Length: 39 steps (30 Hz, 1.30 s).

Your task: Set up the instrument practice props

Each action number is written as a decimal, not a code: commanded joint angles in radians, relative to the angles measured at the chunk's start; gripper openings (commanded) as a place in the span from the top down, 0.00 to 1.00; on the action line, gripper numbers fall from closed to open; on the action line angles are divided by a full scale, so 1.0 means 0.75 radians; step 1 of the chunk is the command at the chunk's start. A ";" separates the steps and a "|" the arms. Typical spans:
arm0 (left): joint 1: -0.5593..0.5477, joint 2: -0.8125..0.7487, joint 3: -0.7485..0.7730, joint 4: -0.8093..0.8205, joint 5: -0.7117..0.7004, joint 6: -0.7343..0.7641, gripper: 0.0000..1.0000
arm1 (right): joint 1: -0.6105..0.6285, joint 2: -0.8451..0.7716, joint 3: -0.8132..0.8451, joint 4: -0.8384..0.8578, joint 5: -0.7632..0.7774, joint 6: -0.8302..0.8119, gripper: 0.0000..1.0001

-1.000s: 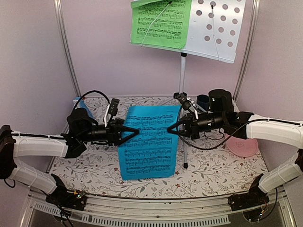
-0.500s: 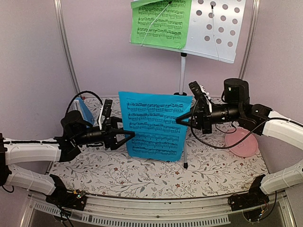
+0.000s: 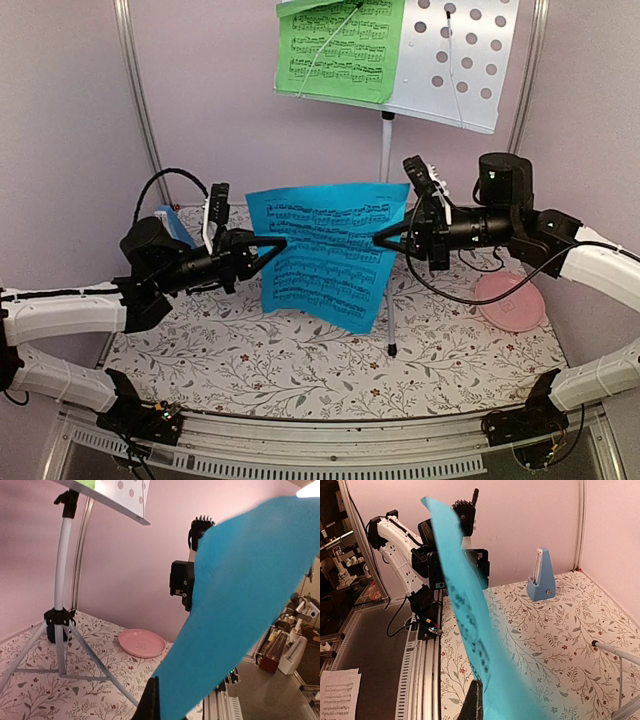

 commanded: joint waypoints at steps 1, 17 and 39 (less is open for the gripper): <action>-0.018 0.018 0.144 0.037 -0.147 0.000 1.00 | -0.027 -0.047 0.082 0.065 0.069 0.023 1.00; -0.030 0.200 0.484 -0.091 -0.186 0.195 0.84 | -0.087 -0.114 0.266 -0.020 0.319 0.017 1.00; -0.094 0.609 1.346 -0.356 -0.542 -0.128 1.00 | -0.096 -0.030 0.490 0.324 1.335 0.003 0.27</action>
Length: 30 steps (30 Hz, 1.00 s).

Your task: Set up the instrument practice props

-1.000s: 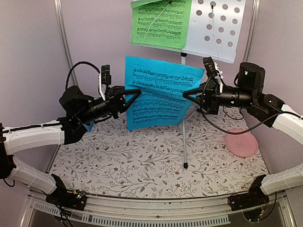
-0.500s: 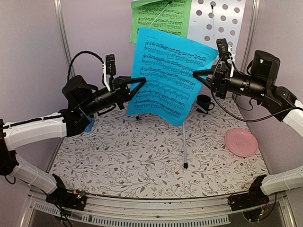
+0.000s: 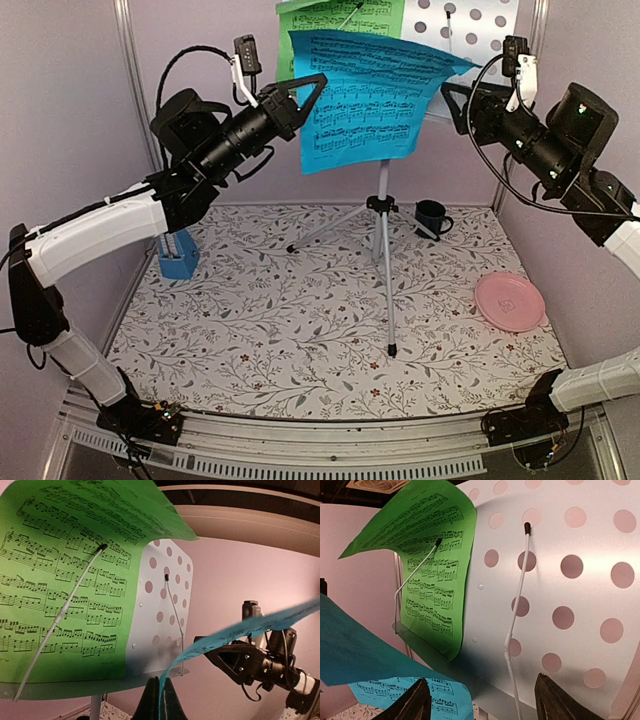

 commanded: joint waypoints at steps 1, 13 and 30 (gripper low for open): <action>-0.021 0.090 0.212 -0.132 -0.075 -0.116 1.00 | -0.011 0.062 0.097 0.161 0.178 -0.057 0.27; -0.072 0.245 0.513 -0.238 -0.176 -0.025 1.00 | -0.028 0.158 0.233 0.330 0.171 -0.187 0.27; -0.123 0.329 0.676 -0.295 -0.463 0.032 1.00 | -0.084 0.482 0.534 0.462 0.294 -0.374 0.29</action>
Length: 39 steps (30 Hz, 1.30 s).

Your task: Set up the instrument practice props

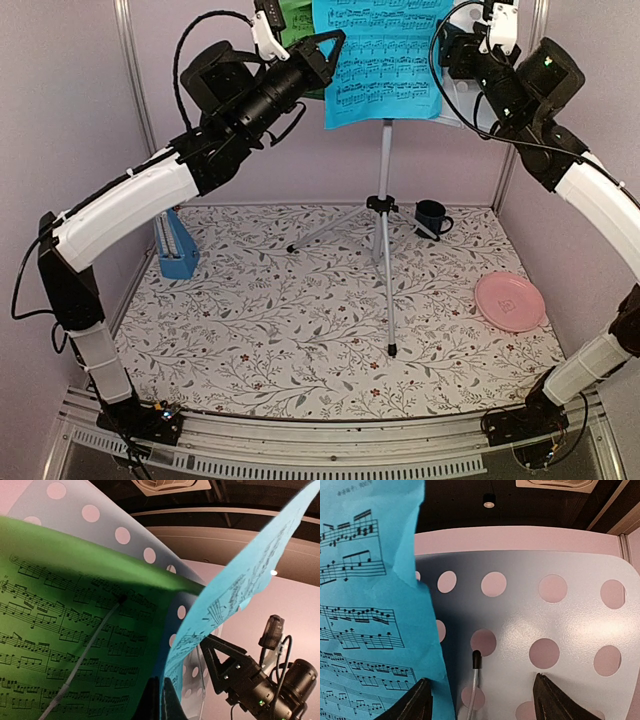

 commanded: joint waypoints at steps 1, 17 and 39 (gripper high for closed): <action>-0.025 -0.013 -0.007 0.020 -0.106 0.042 1.00 | -0.016 0.061 0.093 0.063 0.036 -0.067 0.29; -0.031 0.060 0.099 0.031 -0.089 0.066 1.00 | -0.018 0.013 -0.039 0.049 -0.005 -0.011 0.58; -0.044 0.102 0.152 0.029 -0.147 0.077 1.00 | -0.018 0.003 -0.112 0.074 0.009 0.049 1.00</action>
